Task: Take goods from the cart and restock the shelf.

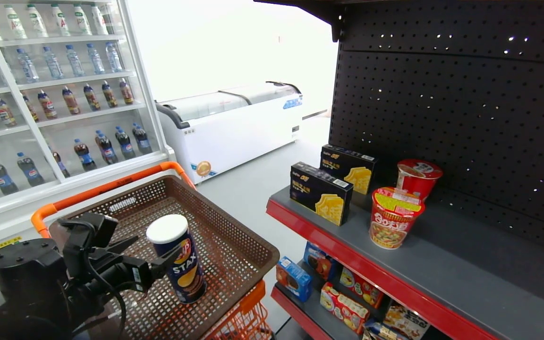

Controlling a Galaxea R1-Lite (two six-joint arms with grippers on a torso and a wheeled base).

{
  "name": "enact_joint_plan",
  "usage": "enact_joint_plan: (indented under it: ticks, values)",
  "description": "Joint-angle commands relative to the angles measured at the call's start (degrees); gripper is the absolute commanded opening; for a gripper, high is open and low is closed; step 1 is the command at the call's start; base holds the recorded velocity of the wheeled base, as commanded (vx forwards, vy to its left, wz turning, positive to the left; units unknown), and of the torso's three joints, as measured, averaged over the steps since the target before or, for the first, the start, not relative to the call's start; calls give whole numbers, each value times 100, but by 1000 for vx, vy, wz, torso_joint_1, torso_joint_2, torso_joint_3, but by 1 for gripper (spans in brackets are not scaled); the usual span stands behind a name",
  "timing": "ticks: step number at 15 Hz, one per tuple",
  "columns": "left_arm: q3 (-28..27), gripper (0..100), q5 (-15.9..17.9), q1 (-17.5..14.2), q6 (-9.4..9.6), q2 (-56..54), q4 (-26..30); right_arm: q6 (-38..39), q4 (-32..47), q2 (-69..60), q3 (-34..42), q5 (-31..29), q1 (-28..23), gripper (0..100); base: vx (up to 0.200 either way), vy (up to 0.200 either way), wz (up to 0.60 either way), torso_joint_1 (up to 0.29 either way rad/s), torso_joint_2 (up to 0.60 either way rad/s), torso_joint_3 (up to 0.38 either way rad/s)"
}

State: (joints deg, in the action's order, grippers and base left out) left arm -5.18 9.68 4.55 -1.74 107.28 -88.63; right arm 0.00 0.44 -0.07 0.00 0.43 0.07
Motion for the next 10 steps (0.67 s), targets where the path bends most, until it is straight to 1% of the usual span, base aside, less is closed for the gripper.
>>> enact_joint_plan:
  ticks: [1,2,4,5,6,8,10]
  values:
    - [-18,100,8,81,-1,461,-137,0,0,7,0,1,1,100,0,0,0,0,0,0]
    - [-97,100,8,90,-1,531,-137,0,0,7,0,1,1,100,0,0,0,0,0,0]
    - [-71,100,8,125,-1,645,-137,0,0,7,0,1,1,100,0,0,0,0,0,0]
    - [-44,100,8,204,-19,716,-137,0,0,7,0,1,1,100,0,0,0,0,0,0]
    - [-44,100,8,213,-19,716,-137,0,0,7,0,1,1,100,0,0,0,0,0,0]
    - [-97,100,8,398,-54,944,-137,0,0,7,0,1,1,100,0,0,0,0,0,0]
    - [-176,100,16,415,-45,1014,-137,0,0,7,0,1,1,100,0,0,0,0,0,0]
